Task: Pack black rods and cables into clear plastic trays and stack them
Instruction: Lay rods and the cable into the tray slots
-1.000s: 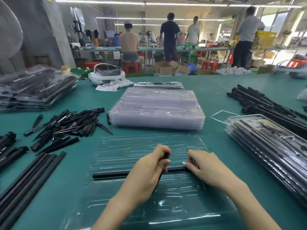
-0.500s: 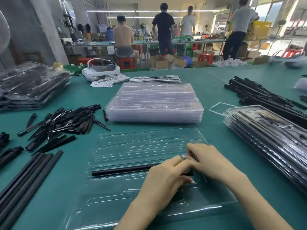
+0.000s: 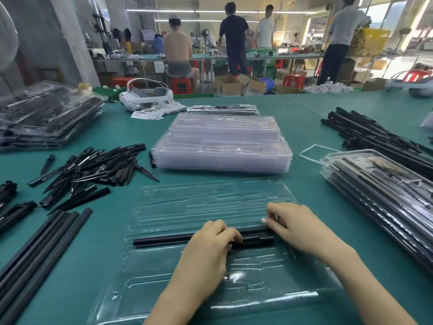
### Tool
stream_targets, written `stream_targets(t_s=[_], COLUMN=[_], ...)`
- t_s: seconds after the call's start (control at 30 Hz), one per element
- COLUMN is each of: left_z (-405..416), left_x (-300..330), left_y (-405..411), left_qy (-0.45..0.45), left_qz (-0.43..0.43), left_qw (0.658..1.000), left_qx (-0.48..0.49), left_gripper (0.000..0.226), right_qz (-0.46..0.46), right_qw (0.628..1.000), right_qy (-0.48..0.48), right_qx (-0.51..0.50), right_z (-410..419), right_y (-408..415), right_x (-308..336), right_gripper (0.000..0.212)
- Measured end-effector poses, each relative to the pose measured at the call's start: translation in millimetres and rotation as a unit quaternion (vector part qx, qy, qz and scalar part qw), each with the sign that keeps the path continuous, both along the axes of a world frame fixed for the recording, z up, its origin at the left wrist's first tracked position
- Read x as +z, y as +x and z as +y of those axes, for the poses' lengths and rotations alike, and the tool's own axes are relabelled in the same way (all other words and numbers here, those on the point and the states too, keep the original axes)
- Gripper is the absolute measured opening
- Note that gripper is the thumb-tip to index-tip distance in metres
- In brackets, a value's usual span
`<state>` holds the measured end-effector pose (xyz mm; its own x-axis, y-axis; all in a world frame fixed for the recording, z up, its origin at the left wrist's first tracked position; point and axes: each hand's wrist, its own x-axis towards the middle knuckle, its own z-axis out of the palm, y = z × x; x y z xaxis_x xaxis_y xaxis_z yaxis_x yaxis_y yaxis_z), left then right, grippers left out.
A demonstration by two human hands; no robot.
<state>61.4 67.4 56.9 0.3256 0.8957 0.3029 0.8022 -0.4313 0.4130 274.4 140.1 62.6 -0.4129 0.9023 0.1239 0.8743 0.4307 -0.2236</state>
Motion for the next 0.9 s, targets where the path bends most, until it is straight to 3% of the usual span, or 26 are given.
stream_targets(t_s=[0.3, 0.53, 0.7, 0.9], left_z=[1.2, -0.1, 1.6, 1.0], left_x=[-7.2, -2.8, -4.7, -3.1], left_y=[3.6, 3.9, 3.2, 4.2], left_qy=[-0.024, -0.015, 0.007, 0.026], left_qz=[-0.013, -0.018, -0.028, 0.003], left_qw=[0.999, 0.999, 0.997, 0.996], left_qx=[0.021, -0.043, -0.074, -0.091], left_gripper=[0.022, 0.002, 0.02, 0.024], right_qz=[0.003, -0.004, -0.005, -0.006], right_qw=[1.0, 1.0, 1.0, 1.0], right_qy=[-0.008, -0.007, -0.004, 0.001], right_qx=[0.0, 0.0, 0.003, 0.005], right_z=[-0.8, -0.7, -0.9, -0.6], right_y=[-0.2, -0.8, -1.0, -1.7], right_x=[0.9, 1.4, 1.9, 1.8], right_gripper=[0.023, 0.025, 0.023, 0.024])
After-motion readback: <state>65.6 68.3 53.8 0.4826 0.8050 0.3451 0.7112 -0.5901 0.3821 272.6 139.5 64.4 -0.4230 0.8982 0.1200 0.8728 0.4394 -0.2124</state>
